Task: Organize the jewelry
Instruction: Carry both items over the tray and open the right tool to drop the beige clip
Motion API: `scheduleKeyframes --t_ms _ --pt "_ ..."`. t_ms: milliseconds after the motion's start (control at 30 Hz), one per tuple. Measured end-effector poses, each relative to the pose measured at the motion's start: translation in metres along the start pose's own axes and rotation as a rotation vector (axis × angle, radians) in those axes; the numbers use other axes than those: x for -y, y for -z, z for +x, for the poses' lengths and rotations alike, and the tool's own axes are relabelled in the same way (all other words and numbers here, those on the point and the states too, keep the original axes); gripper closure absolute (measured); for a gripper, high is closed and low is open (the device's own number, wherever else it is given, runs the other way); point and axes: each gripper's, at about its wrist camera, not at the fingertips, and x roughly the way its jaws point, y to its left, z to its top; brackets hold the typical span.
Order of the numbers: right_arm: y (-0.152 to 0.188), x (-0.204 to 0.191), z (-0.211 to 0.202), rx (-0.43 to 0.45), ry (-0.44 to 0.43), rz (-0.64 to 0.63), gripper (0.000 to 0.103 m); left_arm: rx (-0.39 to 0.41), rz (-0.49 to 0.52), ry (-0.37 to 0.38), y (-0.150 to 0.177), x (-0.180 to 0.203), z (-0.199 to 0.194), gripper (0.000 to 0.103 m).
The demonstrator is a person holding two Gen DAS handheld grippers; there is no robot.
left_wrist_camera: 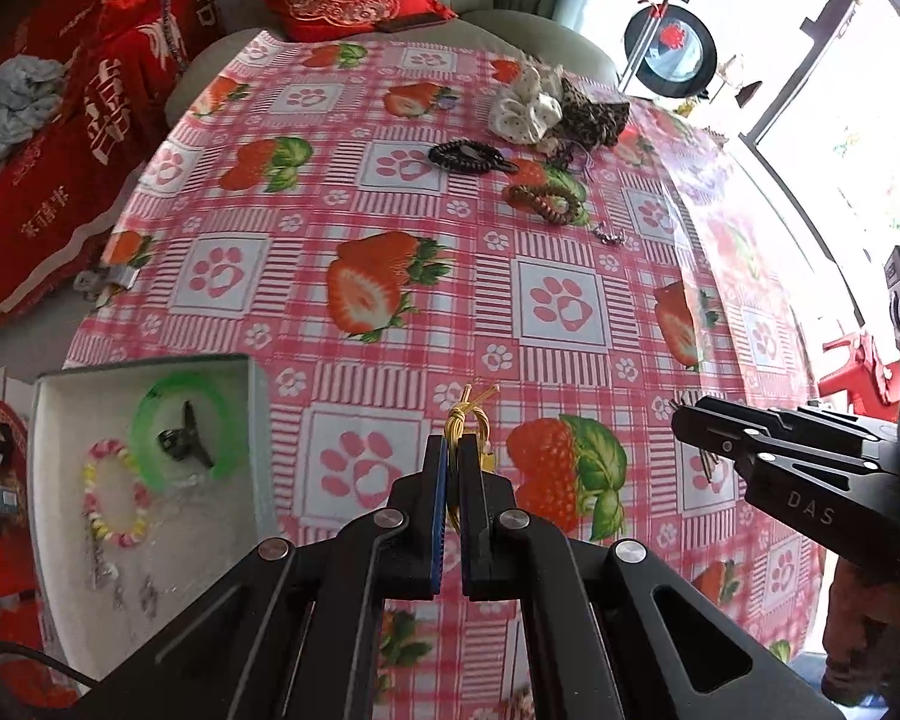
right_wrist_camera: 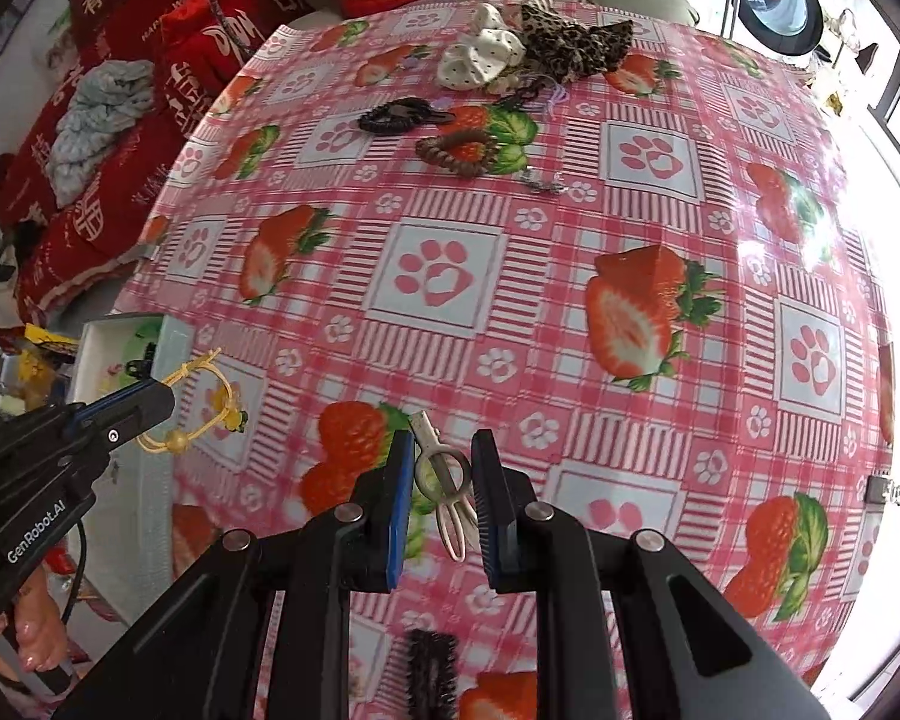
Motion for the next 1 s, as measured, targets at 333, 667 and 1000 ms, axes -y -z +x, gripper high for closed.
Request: scheduleKeyframes --t_ms 333,667,1000 --pt "0.005 -0.049 -0.004 -0.019 -0.04 -0.045 0.082 0.029 -0.071 -0.023 0.021 -0.047 -0.036 0.094" --pt "0.008 -0.13 0.003 -0.041 -0.125 -0.158 0.082 0.037 -0.165 -0.082 0.057 -0.105 -0.068 0.094" --pt "0.025 -0.213 0.027 -0.105 -0.199 -0.276 0.082 -0.004 -0.267 -0.127 0.099 -0.156 -0.074 0.094"
